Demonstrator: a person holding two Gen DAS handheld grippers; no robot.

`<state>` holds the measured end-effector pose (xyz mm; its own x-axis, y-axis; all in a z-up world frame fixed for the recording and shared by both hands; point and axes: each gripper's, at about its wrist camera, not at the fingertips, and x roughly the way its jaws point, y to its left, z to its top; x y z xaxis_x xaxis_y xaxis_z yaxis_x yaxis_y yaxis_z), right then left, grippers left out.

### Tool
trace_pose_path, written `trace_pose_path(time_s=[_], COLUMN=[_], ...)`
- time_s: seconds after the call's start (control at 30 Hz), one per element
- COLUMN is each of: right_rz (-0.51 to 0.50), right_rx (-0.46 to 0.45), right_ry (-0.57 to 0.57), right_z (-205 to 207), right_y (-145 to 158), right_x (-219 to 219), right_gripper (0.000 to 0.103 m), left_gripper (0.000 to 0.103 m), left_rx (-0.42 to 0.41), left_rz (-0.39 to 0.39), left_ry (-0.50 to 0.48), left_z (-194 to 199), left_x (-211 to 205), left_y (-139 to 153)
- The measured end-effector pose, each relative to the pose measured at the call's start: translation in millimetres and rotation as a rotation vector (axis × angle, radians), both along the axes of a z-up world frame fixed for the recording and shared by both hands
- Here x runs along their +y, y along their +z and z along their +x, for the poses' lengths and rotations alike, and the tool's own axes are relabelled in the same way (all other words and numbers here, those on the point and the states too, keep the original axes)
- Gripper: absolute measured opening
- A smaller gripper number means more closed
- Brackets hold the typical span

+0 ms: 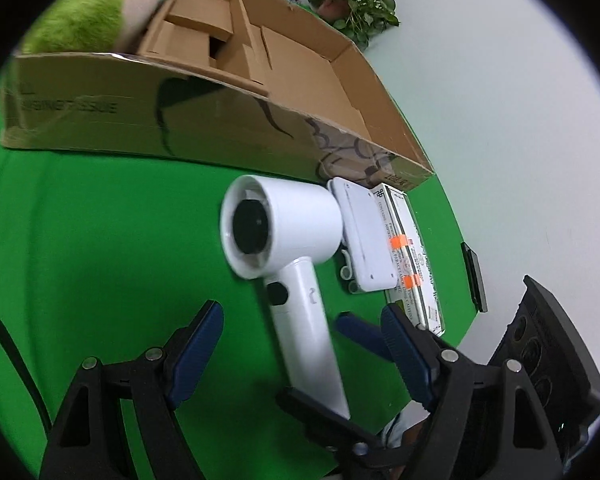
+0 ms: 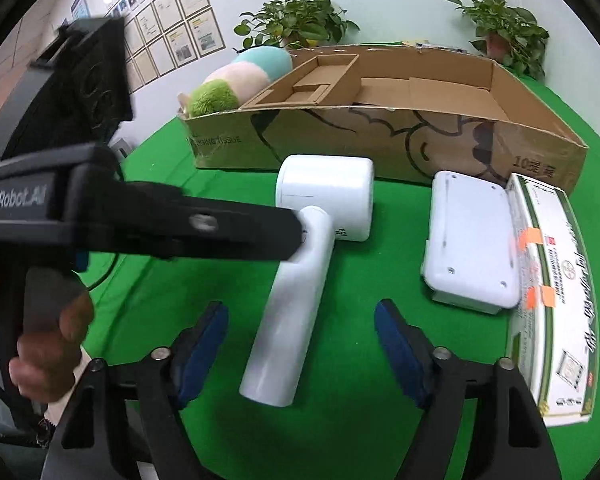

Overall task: Organize objects
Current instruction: 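Close both grippers on the white hair dryer handle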

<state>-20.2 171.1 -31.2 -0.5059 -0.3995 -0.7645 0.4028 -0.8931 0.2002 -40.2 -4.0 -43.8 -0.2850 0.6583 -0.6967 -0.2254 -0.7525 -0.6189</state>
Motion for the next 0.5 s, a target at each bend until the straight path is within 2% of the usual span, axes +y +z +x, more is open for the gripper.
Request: trace_pose_path(time_s=[0.07,0.13,0.27,0.33,0.5], right_rz=[-0.015,-0.009,0.013,0.053,0.017], right_rx=[0.002,-0.007,-0.018,-0.011,-0.050], right_ry=[0.006,0.000,0.015,0.036,0.067], right_z=[-1.9,-6.8,-5.6,2.1,22.5], right_y=[-1.4,-4.0,-6.6,-6.2,-7.0], right_x=[-1.4,-1.1,-5.4,-11.7,-9.4], right_gripper=[0.061,0.047,0.031,0.031,0.032], left_gripper=[0.077,0.070,0.056,0.048,0.047], left_rx=[-0.004,-0.024,-0.050,-0.058,-0.075], left_rz=[-0.006,0.001,0.008,-0.001,0.038], left_ry=[-0.015,-0.021,-0.017,-0.034,-0.022], left_z=[-6.1,-11.4,-9.3,0.9,15.0], left_x=[8.3,11.9,12.9,12.3,7.0], left_y=[-2.1,-6.4,-16.1,-19.1,-22.4])
